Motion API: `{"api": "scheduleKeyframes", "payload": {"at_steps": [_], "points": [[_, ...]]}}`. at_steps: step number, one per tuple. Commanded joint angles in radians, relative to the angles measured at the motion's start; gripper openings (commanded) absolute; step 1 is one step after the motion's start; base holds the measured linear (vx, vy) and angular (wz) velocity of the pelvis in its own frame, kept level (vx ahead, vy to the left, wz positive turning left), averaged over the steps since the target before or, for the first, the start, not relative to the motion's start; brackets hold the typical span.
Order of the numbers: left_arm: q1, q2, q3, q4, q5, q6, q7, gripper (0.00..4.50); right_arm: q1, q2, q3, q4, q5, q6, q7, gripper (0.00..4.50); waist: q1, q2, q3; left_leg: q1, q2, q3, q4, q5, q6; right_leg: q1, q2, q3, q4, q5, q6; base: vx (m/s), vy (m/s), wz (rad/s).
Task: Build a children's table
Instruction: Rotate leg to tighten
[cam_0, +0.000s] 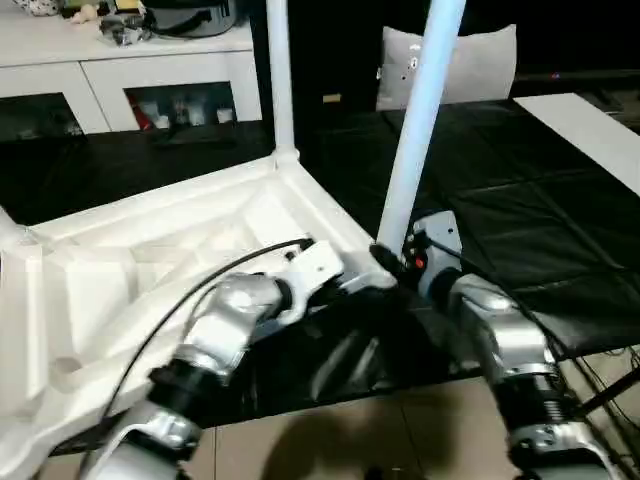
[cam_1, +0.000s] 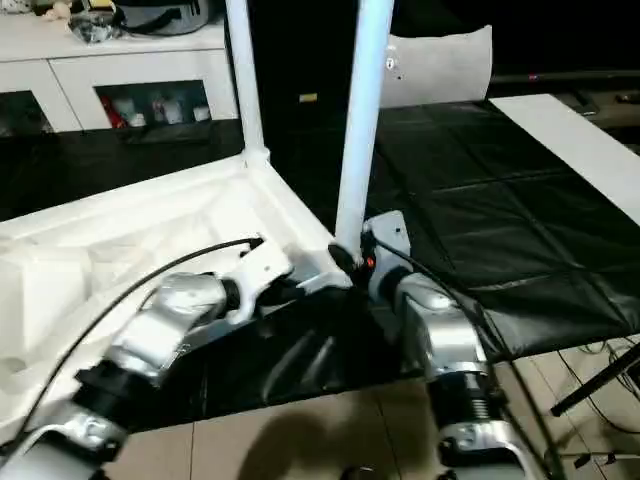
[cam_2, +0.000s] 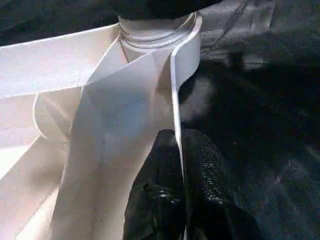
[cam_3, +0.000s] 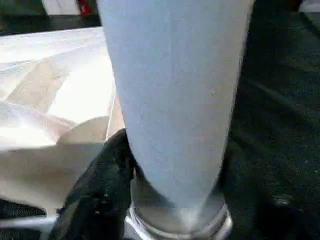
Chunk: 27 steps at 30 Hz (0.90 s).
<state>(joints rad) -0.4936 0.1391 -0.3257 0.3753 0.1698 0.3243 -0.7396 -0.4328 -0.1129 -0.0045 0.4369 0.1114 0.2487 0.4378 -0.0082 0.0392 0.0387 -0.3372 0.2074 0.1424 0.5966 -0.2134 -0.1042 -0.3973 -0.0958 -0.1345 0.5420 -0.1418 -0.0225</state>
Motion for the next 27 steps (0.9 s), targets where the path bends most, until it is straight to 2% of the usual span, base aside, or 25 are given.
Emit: {"api": "scheduleKeyframes", "payload": {"at_steps": [1,3,5,6,10,11,12,14,17,19,21,22,23,25,26,27], "points": [[-0.029,-0.071,-0.072,-0.065,-0.026,-0.023,-0.012,0.0,-0.005,0.069,0.078,0.03,0.01,0.026,0.037,3.0,0.005,-0.005,-0.05,-0.011,0.002,0.002,-0.081,-0.327,0.07,0.047,-0.046,0.024,-0.084,-0.529,-0.063,0.0,0.0,0.0],[-0.027,-0.055,-0.07,-0.064,-0.019,-0.02,-0.011,0.0,0.002,0.059,0.076,0.023,0.007,0.014,0.053,3.06,0.011,-0.003,-0.053,-0.015,0.007,0.004,-0.084,-0.297,0.073,0.05,-0.047,0.033,-0.073,-0.465,-0.093,0.0,0.0,0.0],[-0.027,-0.026,-0.064,-0.056,-0.011,-0.028,-0.017,0.0,0.016,0.032,0.084,0.011,0.003,-0.012,0.094,3.25,0.014,-0.004,-0.054,-0.015,0.007,0.006,-0.084,-0.287,0.074,0.05,-0.047,0.038,-0.069,-0.446,-0.104,0.0,0.0,0.0],[-0.028,-0.002,-0.06,-0.042,-0.008,-0.052,-0.031,0.0,0.029,0.006,0.088,-0.002,0.004,-0.026,0.133,3.39,0.02,-0.004,-0.055,-0.018,0.008,0.007,-0.084,-0.269,0.081,0.054,-0.047,0.042,-0.063,-0.416,-0.117,0.0,0.0,0.0],[-0.033,0.042,-0.051,-0.01,0.001,-0.107,-0.066,0.0,0.049,-0.054,0.088,-0.026,0.016,-0.057,0.218,3.6,0.029,-0.007,-0.058,-0.018,0.007,0.013,-0.08,-0.222,0.097,0.055,-0.047,0.051,-0.054,-0.353,-0.146,0.0,0.0,0.0],[-0.033,0.067,-0.05,0.002,-0.002,-0.138,-0.095,0.0,0.057,-0.092,0.087,-0.041,0.025,-0.068,0.265,3.71,0.033,-0.009,-0.059,-0.021,0.007,0.013,-0.078,-0.199,0.1,0.057,-0.047,0.053,-0.048,-0.335,-0.155,0.0,0.0,0.0],[-0.033,0.076,-0.049,0.006,-0.004,-0.149,-0.105,0.0,0.059,-0.105,0.086,-0.046,0.028,-0.072,0.281,3.86,0.037,-0.012,-0.057,-0.021,0.005,0.016,-0.076,-0.192,0.104,0.055,-0.044,0.055,-0.048,-0.345,-0.154,0.0,0.0,0.0],[-0.033,0.109,-0.046,0.017,-0.013,-0.168,-0.144,0.0,0.067,-0.158,0.081,-0.068,0.039,-0.069,0.343,3.96,0.05,-0.01,-0.059,-0.019,0.005,0.017,-0.075,-0.175,0.108,0.057,-0.048,0.056,-0.047,-0.365,-0.147,0.0,0.0,0.0],[-0.035,0.153,-0.05,0.033,-0.025,-0.216,-0.202,0.0,0.084,-0.233,0.095,-0.112,0.06,-0.049,0.466,4.18,0.062,-0.011,-0.062,-0.018,0.007,0.017,-0.074,-0.143,0.114,0.059,-0.044,0.058,-0.042,-0.33,-0.148,0.0,0.0,0.0],[-0.033,0.196,-0.063,0.045,-0.037,-0.294,-0.276,0.0,0.09,-0.28,0.094,-0.129,0.071,-0.064,0.543,4.18,0.07,-0.009,-0.061,-0.016,0.01,0.016,-0.075,-0.142,0.117,0.057,-0.044,0.058,-0.041,-0.319,-0.156,0.0,0.0,0.0],[-0.031,0.221,-0.071,0.049,-0.043,-0.32,-0.319,0.0,0.096,-0.309,0.099,-0.147,0.09,-0.062,0.604,4.18,0.072,-0.011,-0.061,-0.015,0.013,0.016,-0.077,-0.148,0.111,0.056,-0.043,0.059,-0.037,-0.305,-0.165,0.0,0.0,0.0],[-0.031,0.247,-0.079,0.051,-0.048,-0.338,-0.363,0.0,0.103,-0.344,0.111,-0.165,0.111,-0.06,0.674,3.92,0.075,-0.01,-0.061,-0.013,0.014,0.016,-0.078,-0.155,0.112,0.056,-0.042,0.059,-0.035,-0.299,-0.171,0.0,0.0,0.0],[-0.032,0.265,-0.085,0.053,-0.049,-0.355,-0.391,0.0,0.105,-0.363,0.119,-0.168,0.118,-0.06,0.712,3.92,0.077,-0.013,-0.061,-0.013,0.016,0.016,-0.078,-0.158,0.115,0.058,-0.042,0.059,-0.034,-0.293,-0.175,0.0,0.0,0.0],[-0.032,0.289,-0.093,0.054,-0.055,-0.387,-0.435,0.0,0.105,-0.386,0.13,-0.166,0.125,-0.062,0.756,3.83,0.081,-0.01,-0.06,-0.014,0.018,0.017,-0.079,-0.164,0.115,0.056,-0.043,0.059,-0.031,-0.292,-0.182,0.0,0.0,0.0],[-0.028,0.311,-0.1,0.046,-0.073,-0.413,-0.491,0.0,0.103,-0.4,0.138,-0.164,0.135,-0.06,0.797,3.66,0.08,-0.015,-0.059,-0.015,0.018,0.018,-0.079,-0.168,0.11,0.056,-0.044,0.06,-0.032,-0.3,-0.182,0.0,0.0,0.0],[-0.026,0.319,-0.104,0.042,-0.081,-0.422,-0.513,0.0,0.101,-0.405,0.143,-0.164,0.138,-0.058,0.811,3.66,0.083,-0.014,-0.059,-0.014,0.017,0.018,-0.079,-0.172,0.108,0.056,-0.045,0.06,-0.032,-0.31,-0.182,0.0,0.0,0.0]]}}
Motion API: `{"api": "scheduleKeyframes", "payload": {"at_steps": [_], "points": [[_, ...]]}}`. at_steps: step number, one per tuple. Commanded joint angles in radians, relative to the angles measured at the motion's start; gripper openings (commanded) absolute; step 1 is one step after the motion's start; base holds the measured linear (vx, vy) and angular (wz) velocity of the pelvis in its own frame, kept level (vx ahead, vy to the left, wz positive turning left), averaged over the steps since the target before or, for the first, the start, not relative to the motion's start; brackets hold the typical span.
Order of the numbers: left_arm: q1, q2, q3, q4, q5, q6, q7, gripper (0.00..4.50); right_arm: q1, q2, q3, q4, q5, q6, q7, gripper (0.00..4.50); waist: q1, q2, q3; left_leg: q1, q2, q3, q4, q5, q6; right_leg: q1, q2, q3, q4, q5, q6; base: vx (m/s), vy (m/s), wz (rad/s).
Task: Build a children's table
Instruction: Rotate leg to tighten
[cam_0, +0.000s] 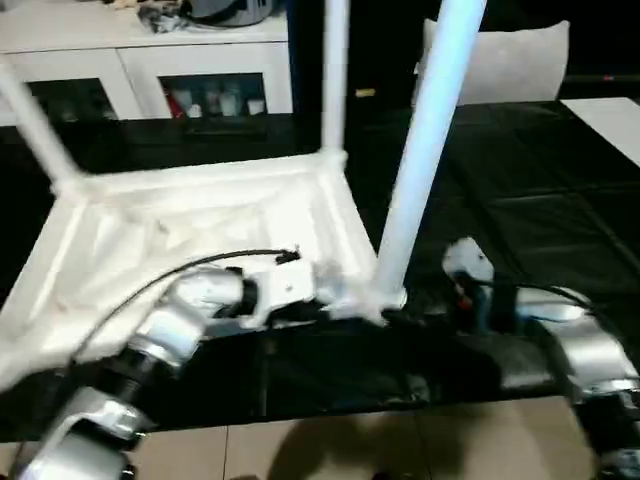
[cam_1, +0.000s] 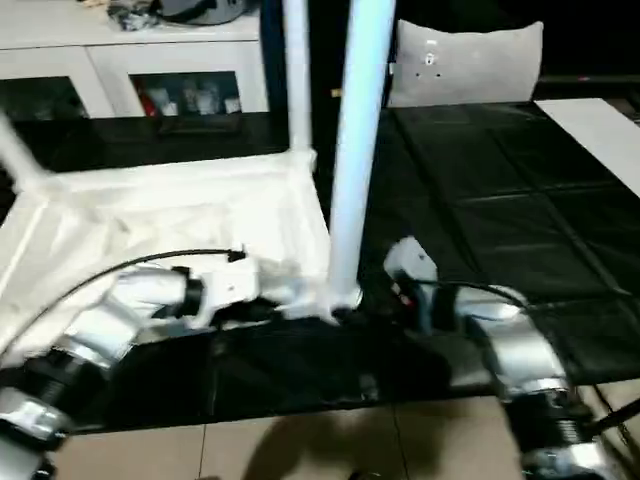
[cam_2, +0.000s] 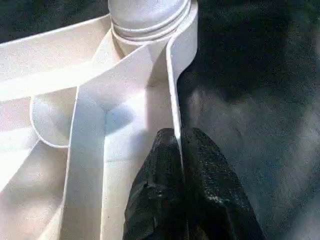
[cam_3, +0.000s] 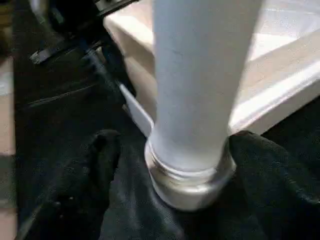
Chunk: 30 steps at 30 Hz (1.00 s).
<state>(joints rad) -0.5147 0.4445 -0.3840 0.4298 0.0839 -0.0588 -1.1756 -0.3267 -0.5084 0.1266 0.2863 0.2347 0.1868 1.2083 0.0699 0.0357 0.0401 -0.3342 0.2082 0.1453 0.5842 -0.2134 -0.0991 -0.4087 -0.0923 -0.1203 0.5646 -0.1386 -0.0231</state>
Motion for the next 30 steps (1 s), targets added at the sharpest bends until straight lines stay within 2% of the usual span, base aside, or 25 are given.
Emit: {"api": "scheduleKeyframes", "payload": {"at_steps": [1,2,6,10,11,13,15,22,28,30], "points": [[-0.005,0.014,-0.046,-0.013,0.005,-0.04,-0.078,0.0,-0.005,-0.01,0.012,-0.013,0.015,0.004,0.042,3.53,0.006,-0.009,-0.06,-0.016,0.017,0.016,-0.067,-0.171,0.099,0.067,-0.05,0.047,-0.055,-0.322,-0.18,0.0,0.0,0.0],[-0.004,0.02,-0.05,-0.014,0.001,-0.048,-0.094,0.0,-0.007,-0.014,0.016,-0.012,0.016,0.003,0.055,3.4,0.009,-0.015,-0.06,-0.016,0.018,0.016,-0.066,-0.166,0.096,0.066,-0.051,0.048,-0.053,-0.325,-0.181,0.0,0.0,0.0],[-0.01,0.041,-0.08,-0.007,0.001,-0.102,-0.161,0.0,-0.015,-0.016,0.033,-0.004,0.032,-0.026,0.126,3.07,0.025,-0.014,-0.059,-0.013,0.019,0.018,-0.067,-0.172,0.086,0.063,-0.052,0.05,-0.056,-0.357,-0.168,0.0,0.0,0.0],[-0.018,0.047,-0.095,-0.004,-0.004,-0.128,-0.201,0.0,-0.023,-0.018,0.048,-0.009,0.062,-0.001,0.181,2.83,0.03,-0.016,-0.059,-0.013,0.019,0.018,-0.067,-0.18,0.081,0.064,-0.051,0.05,-0.056,-0.371,-0.161,0.0,0.0,0.0],[-0.018,0.046,-0.095,-0.008,-0.009,-0.126,-0.209,0.0,-0.023,-0.02,0.054,-0.014,0.068,0.013,0.195,2.63,0.032,-0.016,-0.058,-0.013,0.019,0.017,-0.068,-0.176,0.078,0.063,-0.051,0.05,-0.055,-0.374,-0.158,0.0,0.0,0.0],[-0.02,0.042,-0.093,-0.015,-0.018,-0.12,-0.218,0.0,-0.021,-0.023,0.065,-0.021,0.071,0.03,0.22,2.63,0.036,-0.015,-0.059,-0.013,0.019,0.017,-0.067,-0.174,0.074,0.063,-0.051,0.05,-0.055,-0.381,-0.154,0.0,0.0,0.0],[-0.019,0.04,-0.091,-0.017,-0.021,-0.119,-0.221,0.0,-0.019,-0.024,0.07,-0.022,0.071,0.037,0.233,2.33,0.04,-0.017,-0.059,-0.013,0.017,0.018,-0.066,-0.169,0.071,0.063,-0.051,0.05,-0.056,-0.387,-0.149,0.0,0.0,0.0],[-0.011,0.043,-0.088,-0.014,-0.036,-0.122,-0.23,0.0,-0.014,-0.021,0.079,-0.021,0.079,0.041,0.25,2.0,0.042,-0.019,-0.06,-0.015,0.016,0.017,-0.066,-0.164,0.066,0.063,-0.051,0.049,-0.057,-0.405,-0.134,0.0,0.0,0.0],[0.02,0.013,-0.044,-0.049,-0.083,-0.025,-0.183,0.0,0.029,-0.003,0.07,-0.057,0.103,0.064,0.235,1.97,0.042,-0.016,-0.06,-0.014,0.018,0.017,-0.066,-0.166,0.064,0.063,-0.049,0.049,-0.055,-0.389,-0.141,0.0,0.0,0.0],[0.025,-0.017,-0.022,-0.065,-0.094,0.033,-0.128,0.0,0.051,0.027,0.054,-0.079,0.118,0.075,0.186,1.97,0.043,-0.016,-0.058,-0.013,0.016,0.017,-0.066,-0.171,0.063,0.062,-0.049,0.048,-0.06,-0.408,-0.134,0.0,0.0,0.0]]}}
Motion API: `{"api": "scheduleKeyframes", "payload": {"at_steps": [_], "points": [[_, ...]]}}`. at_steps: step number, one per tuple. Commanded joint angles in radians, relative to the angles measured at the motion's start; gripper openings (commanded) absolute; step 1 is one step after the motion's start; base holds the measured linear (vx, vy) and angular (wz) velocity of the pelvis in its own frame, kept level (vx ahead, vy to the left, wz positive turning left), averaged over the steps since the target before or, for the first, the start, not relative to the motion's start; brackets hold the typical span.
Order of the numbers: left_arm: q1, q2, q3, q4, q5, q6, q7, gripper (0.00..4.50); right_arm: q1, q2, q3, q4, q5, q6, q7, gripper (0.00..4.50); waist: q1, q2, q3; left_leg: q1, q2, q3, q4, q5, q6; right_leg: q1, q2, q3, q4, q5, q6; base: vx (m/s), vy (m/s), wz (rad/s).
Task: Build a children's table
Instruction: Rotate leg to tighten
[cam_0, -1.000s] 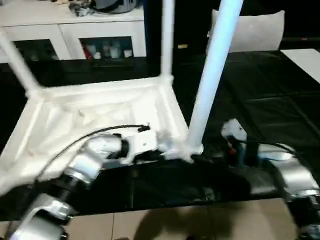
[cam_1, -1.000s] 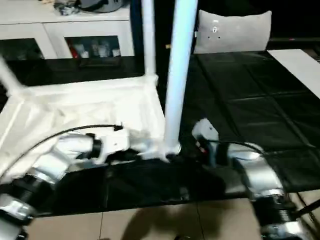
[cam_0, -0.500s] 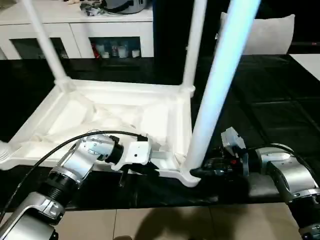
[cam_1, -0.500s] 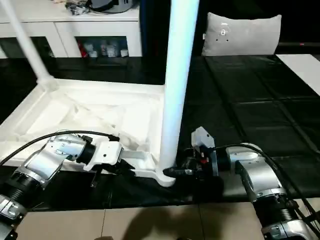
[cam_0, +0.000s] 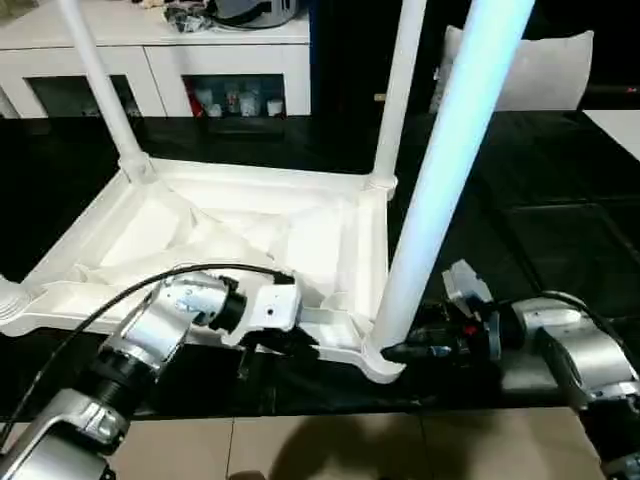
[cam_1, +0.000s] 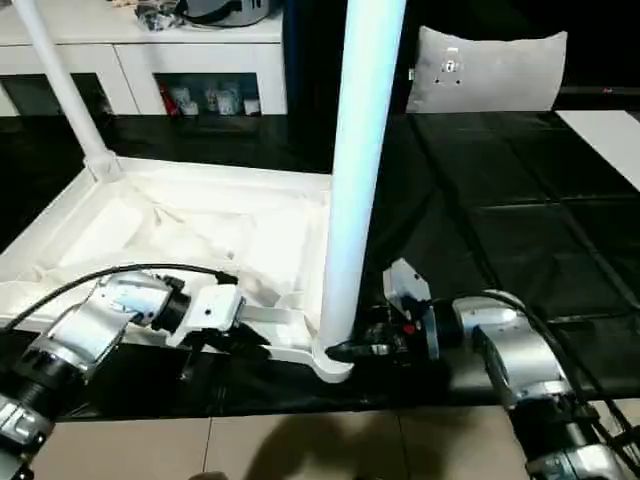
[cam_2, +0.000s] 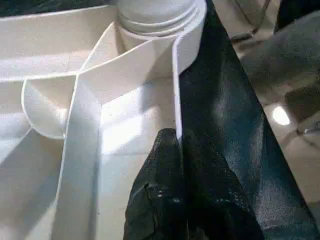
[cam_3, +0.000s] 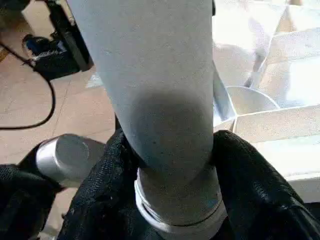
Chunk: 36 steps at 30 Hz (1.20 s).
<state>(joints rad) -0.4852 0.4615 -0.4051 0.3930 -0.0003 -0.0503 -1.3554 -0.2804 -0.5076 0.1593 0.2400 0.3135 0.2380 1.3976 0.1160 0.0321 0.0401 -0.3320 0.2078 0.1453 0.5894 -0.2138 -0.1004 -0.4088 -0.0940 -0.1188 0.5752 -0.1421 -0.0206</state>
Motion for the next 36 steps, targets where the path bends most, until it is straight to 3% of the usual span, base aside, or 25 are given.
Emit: {"api": "scheduleKeyframes", "payload": {"at_steps": [1,3,4,6,8,11,13,14,16,17,18,21,23,24,25,29,31,32,36], "points": [[0.0,-0.054,0.007,-0.043,-0.01,0.063,0.092,0.0,0.013,0.05,0.019,-0.039,0.024,0.03,-0.064,1.97,-0.005,-0.01,-0.057,-0.017,0.015,0.017,-0.072,-0.178,0.063,0.062,-0.048,0.045,-0.072,-0.419,-0.133,0.0,0.0,0.0],[0.012,-0.091,0.018,-0.08,-0.016,0.146,0.155,0.0,0.021,0.103,0.019,-0.032,-0.016,0.028,-0.184,1.97,-0.013,-0.013,-0.051,-0.017,0.01,0.015,-0.075,-0.199,0.045,0.06,-0.046,0.041,-0.082,-0.492,-0.103,0.0,0.0,0.0],[0.016,-0.105,0.019,-0.096,-0.02,0.177,0.172,0.0,0.018,0.13,0.015,-0.022,-0.032,0.029,-0.238,1.97,-0.015,-0.007,-0.05,-0.012,0.008,0.015,-0.074,-0.212,0.037,0.056,-0.047,0.039,-0.086,-0.524,-0.092,0.0,0.0,0.0],[0.016,-0.138,0.021,-0.112,-0.015,0.222,0.222,0.0,0.008,0.184,0.003,0.004,-0.063,0.034,-0.351,1.97,-0.036,-0.013,-0.045,-0.016,-0.001,0.011,-0.072,-0.252,0.022,0.056,-0.045,0.026,-0.102,-0.613,-0.043,0.0,0.0,0.0],[0.007,-0.18,0.022,-0.11,0.0,0.252,0.278,0.0,-0.007,0.235,-0.009,0.032,-0.088,0.046,-0.451,1.95,-0.058,-0.011,-0.044,-0.014,-0.005,0.008,-0.069,-0.281,0.02,0.053,-0.043,0.017,-0.113,-0.646,-0.016,0.0,0.0,0.0],[-0.021,-0.258,0.025,-0.092,0.029,0.308,0.366,0.0,-0.031,0.308,-0.021,0.063,-0.119,0.074,-0.582,1.94,-0.081,-0.002,-0.046,-0.01,-0.005,0.004,-0.067,-0.313,0.038,0.052,-0.042,0.006,-0.124,-0.646,-0.012,0.0,0.0,0.0],[-0.038,-0.303,0.029,-0.086,0.052,0.351,0.435,0.0,-0.053,0.356,-0.034,0.091,-0.15,0.086,-0.691,1.94,-0.093,-0.004,-0.046,-0.017,-0.004,0.001,-0.071,-0.322,0.04,0.058,-0.04,0.004,-0.123,-0.623,-0.014,0.0,0.0,0.0],[-0.05,-0.333,0.03,-0.076,0.069,0.368,0.482,0.0,-0.075,0.389,-0.048,0.123,-0.175,0.089,-0.777,1.93,-0.1,0.003,-0.045,-0.012,-0.004,0.001,-0.07,-0.331,0.035,0.052,-0.04,0.003,-0.126,-0.622,-0.018,0.0,0.0,0.0],[-0.06,-0.359,0.029,-0.068,0.087,0.379,0.526,0.0,-0.098,0.417,-0.062,0.16,-0.196,0.083,-0.853,1.93,-0.11,0.001,-0.046,-0.009,-0.007,-0.002,-0.069,-0.349,0.036,0.054,-0.04,-0.002,-0.128,-0.619,-0.02,0.0,0.0,0.0],[-0.066,-0.385,0.022,-0.061,0.112,0.384,0.571,0.0,-0.123,0.442,-0.079,0.2,-0.202,0.056,-0.898,1.93,-0.12,0.006,-0.047,-0.013,-0.003,-0.004,-0.072,-0.357,0.041,0.056,-0.043,-0.001,-0.126,-0.599,-0.029,0.0,0.0,0.0],[-0.068,-0.4,0.015,-0.057,0.135,0.382,0.606,0.0,-0.14,0.462,-0.099,0.224,-0.191,0.033,-0.917,2.49,-0.123,0.006,-0.05,-0.015,-0.001,-0.005,-0.073,-0.355,0.046,0.061,-0.045,0.0,-0.125,-0.574,-0.037,0.0,0.0,0.0],[-0.069,-0.403,0.016,-0.054,0.142,0.38,0.619,0.0,-0.144,0.469,-0.108,0.227,-0.187,0.018,-0.924,2.72,-0.121,0.004,-0.057,-0.021,0.003,-0.002,-0.075,-0.298,0.063,0.063,-0.048,0.016,-0.112,-0.477,-0.083,0.0,0.0,0.0],[-0.067,-0.391,0.028,-0.05,0.151,0.377,0.624,0.0,-0.132,0.457,-0.093,0.218,-0.218,-0.055,-0.901,2.85,-0.115,0.001,-0.061,-0.024,0.006,0.005,-0.074,-0.235,0.077,0.064,-0.047,0.029,-0.093,-0.368,-0.136,0.0,0.0,0.0],[-0.067,-0.391,0.028,-0.05,0.151,0.377,0.624,0.0,-0.132,0.457,-0.093,0.218,-0.218,-0.055,-0.901,2.98,-0.111,0.001,-0.062,-0.026,0.006,0.007,-0.072,-0.205,0.084,0.067,-0.048,0.033,-0.086,-0.329,-0.157,0.0,0.0,0.0],[-0.066,-0.379,0.029,-0.045,0.156,0.365,0.62,0.0,-0.123,0.45,-0.091,0.209,-0.217,-0.062,-0.88,2.98,-0.109,-0.004,-0.063,-0.027,0.006,0.009,-0.071,-0.192,0.091,0.068,-0.048,0.034,-0.084,-0.317,-0.164,0.051,-0.029,0.05],[-0.056,-0.327,0.036,-0.03,0.171,0.32,0.597,0.0,-0.103,0.403,-0.097,0.201,-0.204,-0.109,-0.814,3.38,-0.092,-0.003,-0.062,-0.03,0.005,0.013,-0.068,-0.155,0.107,0.069,-0.048,0.038,-0.078,-0.308,-0.175,0.0,0.0,0.0],[-0.05,-0.296,0.039,-0.023,0.172,0.293,0.572,0.0,-0.091,0.361,-0.104,0.18,-0.186,-0.12,-0.752,3.54,-0.085,-0.002,-0.062,-0.03,0.005,0.012,-0.067,-0.153,0.11,0.071,-0.049,0.039,-0.077,-0.324,-0.165,0.0,0.0,0.0],[-0.048,-0.275,0.038,-0.018,0.17,0.271,0.55,0.0,-0.085,0.329,-0.106,0.167,-0.179,-0.125,-0.711,3.54,-0.078,0.004,-0.064,-0.029,0.006,0.011,-0.066,-0.142,0.11,0.07,-0.049,0.039,-0.075,-0.315,-0.164,0.0,0.0,0.0],[-0.041,-0.199,0.025,0.0,0.149,0.153,0.436,0.0,-0.057,0.204,-0.1,0.102,-0.15,-0.112,-0.535,3.89,-0.065,-0.002,-0.062,-0.026,0.009,0.013,-0.067,-0.156,0.115,0.069,-0.045,0.041,-0.075,-0.313,-0.164,0.0,0.0,0.0]]}}
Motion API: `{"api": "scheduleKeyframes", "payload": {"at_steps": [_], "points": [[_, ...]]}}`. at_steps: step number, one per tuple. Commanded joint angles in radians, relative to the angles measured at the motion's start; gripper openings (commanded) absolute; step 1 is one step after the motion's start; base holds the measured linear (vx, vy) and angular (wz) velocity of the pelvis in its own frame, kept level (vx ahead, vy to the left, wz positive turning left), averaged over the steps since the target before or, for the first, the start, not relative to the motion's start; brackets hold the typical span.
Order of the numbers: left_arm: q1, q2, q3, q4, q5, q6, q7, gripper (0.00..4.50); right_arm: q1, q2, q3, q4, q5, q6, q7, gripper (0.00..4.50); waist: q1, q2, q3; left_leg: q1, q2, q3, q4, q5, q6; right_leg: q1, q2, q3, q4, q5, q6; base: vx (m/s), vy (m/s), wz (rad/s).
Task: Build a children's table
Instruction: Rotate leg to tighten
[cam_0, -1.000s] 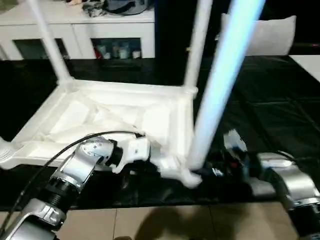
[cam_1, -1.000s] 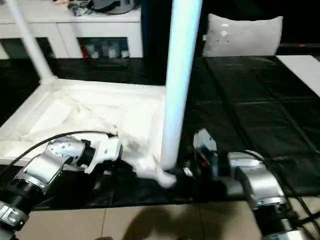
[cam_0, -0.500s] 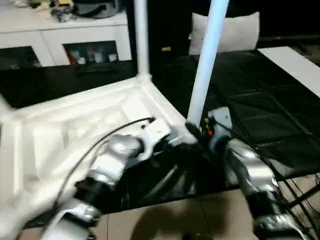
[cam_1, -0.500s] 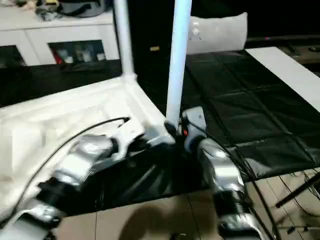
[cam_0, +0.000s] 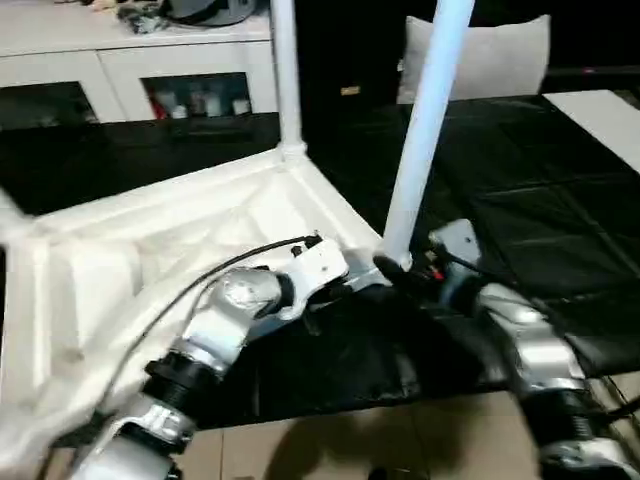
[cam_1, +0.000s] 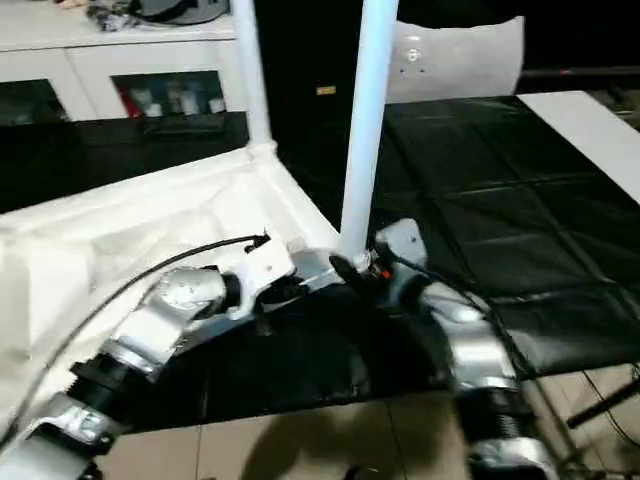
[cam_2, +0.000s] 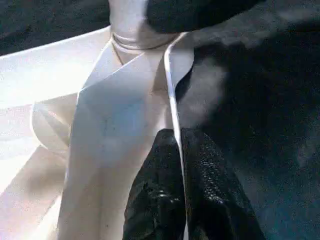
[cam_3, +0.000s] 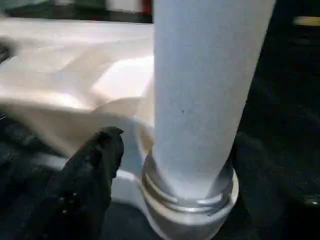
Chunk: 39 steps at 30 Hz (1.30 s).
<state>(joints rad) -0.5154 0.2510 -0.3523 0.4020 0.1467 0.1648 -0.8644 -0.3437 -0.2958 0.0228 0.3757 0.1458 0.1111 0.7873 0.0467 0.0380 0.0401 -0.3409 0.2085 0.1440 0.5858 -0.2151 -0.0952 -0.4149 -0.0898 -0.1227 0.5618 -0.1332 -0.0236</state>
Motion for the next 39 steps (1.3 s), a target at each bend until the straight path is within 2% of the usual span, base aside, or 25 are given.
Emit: {"api": "scheduleKeyframes", "payload": {"at_steps": [1,2,3,5,6,12,14,17,19,20,22,24,27,30,33,38,39], "points": [[-0.011,0.035,-0.035,-0.004,-0.002,-0.094,-0.087,0.0,0.016,-0.045,0.035,-0.053,0.032,0.023,0.133,3.89,0.008,-0.006,-0.062,-0.015,0.009,0.014,-0.064,-0.155,0.11,0.074,-0.049,0.044,-0.062,-0.327,-0.16,0.0,0.0,0.0],[-0.011,0.035,-0.035,-0.004,-0.002,-0.094,-0.087,0.0,0.016,-0.045,0.035,-0.053,0.032,0.023,0.133,3.89,0.012,-0.005,-0.062,-0.013,0.012,0.015,-0.064,-0.158,0.109,0.071,-0.048,0.046,-0.06,-0.326,-0.162,0.0,0.0,0.0],[-0.007,0.066,-0.041,-0.006,-0.02,-0.132,-0.153,0.0,0.021,-0.097,0.038,-0.064,0.039,0.001,0.205,3.89,0.012,-0.008,-0.061,-0.014,0.012,0.016,-0.065,-0.157,0.107,0.07,-0.048,0.046,-0.06,-0.323,-0.165,0.0,0.0,0.0],[-0.004,0.089,-0.049,-0.009,-0.034,-0.155,-0.203,0.0,0.022,-0.129,0.043,-0.067,0.046,-0.019,0.254,3.89,0.02,-0.008,-0.063,-0.012,0.014,0.015,-0.065,-0.157,0.103,0.07,-0.05,0.047,-0.057,-0.315,-0.171,0.0,0.0,0.0],[-0.004,0.106,-0.055,-0.009,-0.041,-0.17,-0.236,0.0,0.021,-0.149,0.046,-0.07,0.053,-0.027,0.286,3.89,0.025,-0.007,-0.063,-0.011,0.016,0.015,-0.065,-0.155,0.104,0.07,-0.05,0.049,-0.053,-0.295,-0.184,0.0,0.0,0.0],[-0.004,0.166,-0.097,0.008,-0.069,-0.276,-0.388,0.0,0.021,-0.228,0.088,-0.113,0.116,0.013,0.496,3.89,0.049,-0.01,-0.066,-0.014,0.018,0.019,-0.059,-0.125,0.122,0.071,-0.051,0.051,-0.042,-0.246,-0.204,0.0,0.0,0.0],[-0.004,0.176,-0.111,0.006,-0.076,-0.299,-0.431,0.0,0.013,-0.238,0.105,-0.114,0.128,0.041,0.547,3.56,0.053,-0.01,-0.065,-0.014,0.018,0.019,-0.06,-0.134,0.115,0.071,-0.052,0.05,-0.045,-0.273,-0.198,0.0,0.0,0.0],[-0.003,0.182,-0.118,0.001,-0.084,-0.307,-0.458,0.0,0.007,-0.244,0.116,-0.108,0.134,0.052,0.575,3.49,0.058,-0.011,-0.063,-0.014,0.018,0.019,-0.061,-0.148,0.099,0.069,-0.053,0.051,-0.048,-0.32,-0.182,0.0,0.0,0.0],[-0.004,0.187,-0.124,0.0,-0.09,-0.318,-0.481,0.0,0.001,-0.251,0.128,-0.102,0.14,0.063,0.601,3.12,0.064,-0.012,-0.062,-0.011,0.017,0.019,-0.063,-0.161,0.086,0.068,-0.052,0.051,-0.053,-0.361,-0.165,0.0,0.0,0.0],[-0.006,0.19,-0.127,0.001,-0.092,-0.325,-0.491,0.0,-0.001,-0.253,0.136,-0.1,0.145,0.069,0.616,3.12,0.066,-0.015,-0.061,-0.012,0.018,0.019,-0.064,-0.163,0.082,0.067,-0.052,0.051,-0.051,-0.367,-0.161,0.0,0.0,0.0],[-0.008,0.193,-0.131,0.003,-0.094,-0.337,-0.501,0.0,-0.001,-0.255,0.148,-0.099,0.147,0.055,0.639,3.1,0.067,-0.016,-0.06,-0.012,0.017,0.019,-0.064,-0.175,0.077,0.066,-0.053,0.051,-0.054,-0.391,-0.152,0.0,0.0,0.0],[-0.009,0.193,-0.131,0.007,-0.094,-0.343,-0.505,0.0,0.003,-0.255,0.147,-0.103,0.151,0.06,0.649,2.75,0.067,-0.018,-0.059,-0.011,0.015,0.018,-0.064,-0.182,0.069,0.066,-0.053,0.05,-0.058,-0.426,-0.134,0.0,0.0,0.0],[-0.009,0.194,-0.131,0.009,-0.097,-0.346,-0.51,0.0,0.004,-0.258,0.149,-0.107,0.157,0.072,0.661,2.66,0.066,-0.018,-0.06,-0.012,0.015,0.018,-0.064,-0.177,0.068,0.066,-0.051,0.049,-0.059,-0.433,-0.124,0.0,0.0,0.0],[-0.006,0.196,-0.131,0.01,-0.1,-0.346,-0.517,0.0,0.008,-0.262,0.153,-0.115,0.163,0.086,0.674,2.25,0.067,-0.018,-0.063,-0.014,0.016,0.017,-0.062,-0.151,0.073,0.067,-0.05,0.05,-0.053,-0.39,-0.135,0.0,0.0,0.0],[-0.003,0.199,-0.131,0.01,-0.106,-0.343,-0.521,0.0,0.016,-0.268,0.157,-0.127,0.171,0.101,0.685,2.05,0.067,-0.018,-0.063,-0.014,0.017,0.017,-0.062,-0.142,0.075,0.067,-0.05,0.05,-0.049,-0.362,-0.147,0.0,0.0,0.0],[0.014,0.182,-0.098,-0.016,-0.144,-0.283,-0.492,0.0,0.04,-0.227,0.131,-0.139,0.167,0.111,0.597,2.0,0.066,-0.019,-0.062,-0.015,0.015,0.018,-0.062,-0.147,0.07,0.068,-0.05,0.049,-0.05,-0.375,-0.147,0.0,0.0,0.0],[0.019,0.175,-0.087,-0.032,-0.145,-0.255,-0.465,0.0,0.042,-0.196,0.115,-0.134,0.154,0.108,0.525,2.0,0.064,-0.018,-0.062,-0.014,0.015,0.019,-0.063,-0.151,0.067,0.067,-0.051,0.05,-0.05,-0.382,-0.144,0.0,0.0,0.0]]}}
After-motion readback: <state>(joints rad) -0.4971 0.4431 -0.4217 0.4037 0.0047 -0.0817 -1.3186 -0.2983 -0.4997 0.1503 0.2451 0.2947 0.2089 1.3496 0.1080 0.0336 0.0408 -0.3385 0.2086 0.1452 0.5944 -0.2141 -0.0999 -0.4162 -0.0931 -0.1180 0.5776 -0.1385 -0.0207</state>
